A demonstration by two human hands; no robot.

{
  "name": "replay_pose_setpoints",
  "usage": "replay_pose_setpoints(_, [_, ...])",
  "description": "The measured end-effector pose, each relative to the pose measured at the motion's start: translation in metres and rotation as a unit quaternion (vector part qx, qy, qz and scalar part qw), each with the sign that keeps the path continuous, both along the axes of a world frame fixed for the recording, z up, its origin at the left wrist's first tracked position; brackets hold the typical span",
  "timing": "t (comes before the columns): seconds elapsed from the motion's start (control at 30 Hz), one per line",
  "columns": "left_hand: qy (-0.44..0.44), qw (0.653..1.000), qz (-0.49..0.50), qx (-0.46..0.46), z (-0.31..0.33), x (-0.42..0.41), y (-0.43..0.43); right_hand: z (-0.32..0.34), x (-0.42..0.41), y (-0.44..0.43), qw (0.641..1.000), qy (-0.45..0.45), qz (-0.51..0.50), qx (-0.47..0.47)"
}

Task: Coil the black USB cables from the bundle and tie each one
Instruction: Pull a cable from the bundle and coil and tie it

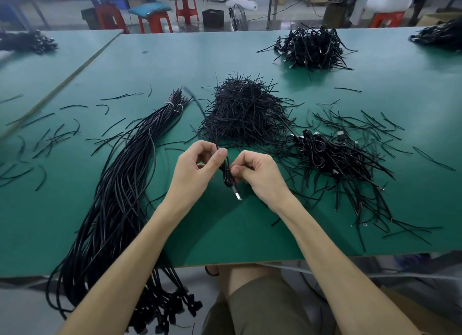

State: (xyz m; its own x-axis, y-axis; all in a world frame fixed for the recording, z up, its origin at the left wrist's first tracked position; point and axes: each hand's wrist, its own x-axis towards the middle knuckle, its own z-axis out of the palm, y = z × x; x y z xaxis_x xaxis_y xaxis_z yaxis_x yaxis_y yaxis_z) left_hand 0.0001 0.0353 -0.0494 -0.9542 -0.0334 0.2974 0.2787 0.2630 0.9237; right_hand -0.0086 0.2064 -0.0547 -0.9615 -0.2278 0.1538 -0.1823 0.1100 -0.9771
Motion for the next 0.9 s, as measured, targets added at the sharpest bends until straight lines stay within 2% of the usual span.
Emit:
replay_pose_setpoints(0.17, [-0.028, 0.997, -0.033, 0.058, -0.002, 0.0, 0.001, -0.001, 0.0, 0.0, 1.0, 0.004, 0.016, -0.003])
replay_pose_setpoints(0.33, [-0.063, 0.996, -0.043, 0.051, 0.0, 0.001, 0.002, -0.001, -0.001, 0.001, 0.999, -0.003, 0.043, -0.009])
replay_pose_setpoints(0.47, [-0.088, 0.996, -0.033, 0.01, 0.0, 0.001, 0.002, 0.0, 0.0, 0.001, 0.995, -0.02, 0.064, -0.068])
replay_pose_setpoints(0.67, [-0.106, 0.994, -0.03, 0.015, 0.003, 0.005, 0.003, 0.0, -0.002, 0.007, 0.996, -0.026, 0.04, -0.081])
replay_pose_setpoints(0.9, [-0.149, 0.975, -0.122, 0.108, 0.009, 0.008, -0.002, 0.003, 0.003, 0.006, 0.986, -0.029, 0.012, -0.164])
